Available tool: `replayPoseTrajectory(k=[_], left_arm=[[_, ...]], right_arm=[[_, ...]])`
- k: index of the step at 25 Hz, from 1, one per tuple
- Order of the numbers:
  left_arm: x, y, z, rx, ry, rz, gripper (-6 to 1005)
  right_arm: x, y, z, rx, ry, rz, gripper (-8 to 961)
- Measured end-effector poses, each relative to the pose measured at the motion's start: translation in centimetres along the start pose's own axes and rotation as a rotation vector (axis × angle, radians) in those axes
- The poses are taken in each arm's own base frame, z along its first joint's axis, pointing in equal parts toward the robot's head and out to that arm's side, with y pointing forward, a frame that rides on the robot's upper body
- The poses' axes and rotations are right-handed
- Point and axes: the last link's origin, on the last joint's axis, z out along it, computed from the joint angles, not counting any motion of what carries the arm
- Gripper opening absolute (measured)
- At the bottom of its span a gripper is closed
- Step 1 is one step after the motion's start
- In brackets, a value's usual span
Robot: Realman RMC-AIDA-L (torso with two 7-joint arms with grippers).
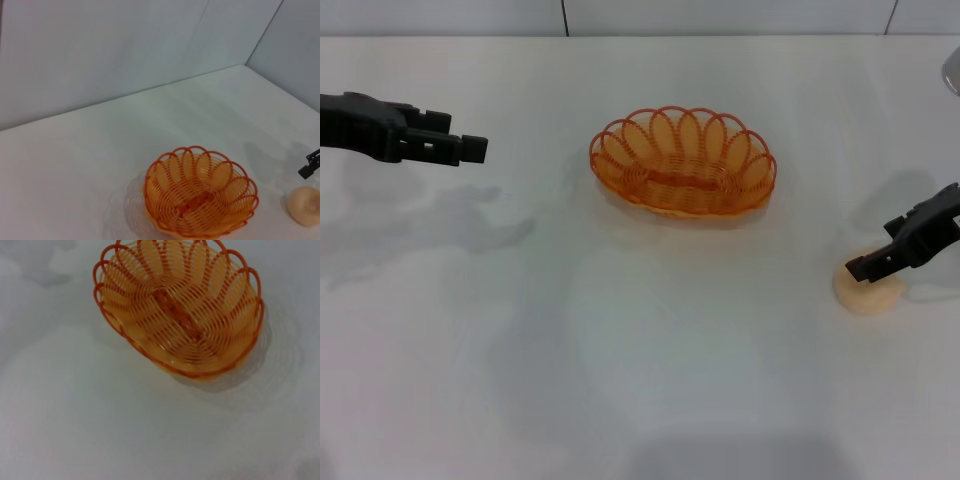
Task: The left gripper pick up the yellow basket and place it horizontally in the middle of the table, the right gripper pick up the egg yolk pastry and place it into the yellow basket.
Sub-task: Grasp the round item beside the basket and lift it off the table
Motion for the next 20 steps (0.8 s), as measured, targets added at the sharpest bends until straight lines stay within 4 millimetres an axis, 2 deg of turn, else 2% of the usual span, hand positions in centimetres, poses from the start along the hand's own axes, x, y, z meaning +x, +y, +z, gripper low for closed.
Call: replayPoseTrajectory(k=[12, 20], left_arm=[[0.0, 0.0, 0.3, 0.001, 0.006, -0.002, 817], [-0.1, 0.1, 0.4, -0.001, 0.008, -0.004, 817]], right_arm=[[0.9, -0.3, 0.3, 0.007, 0.031, 0.03, 676], [1.1, -0.3, 0.3, 0.005, 0.044, 0.034, 507]])
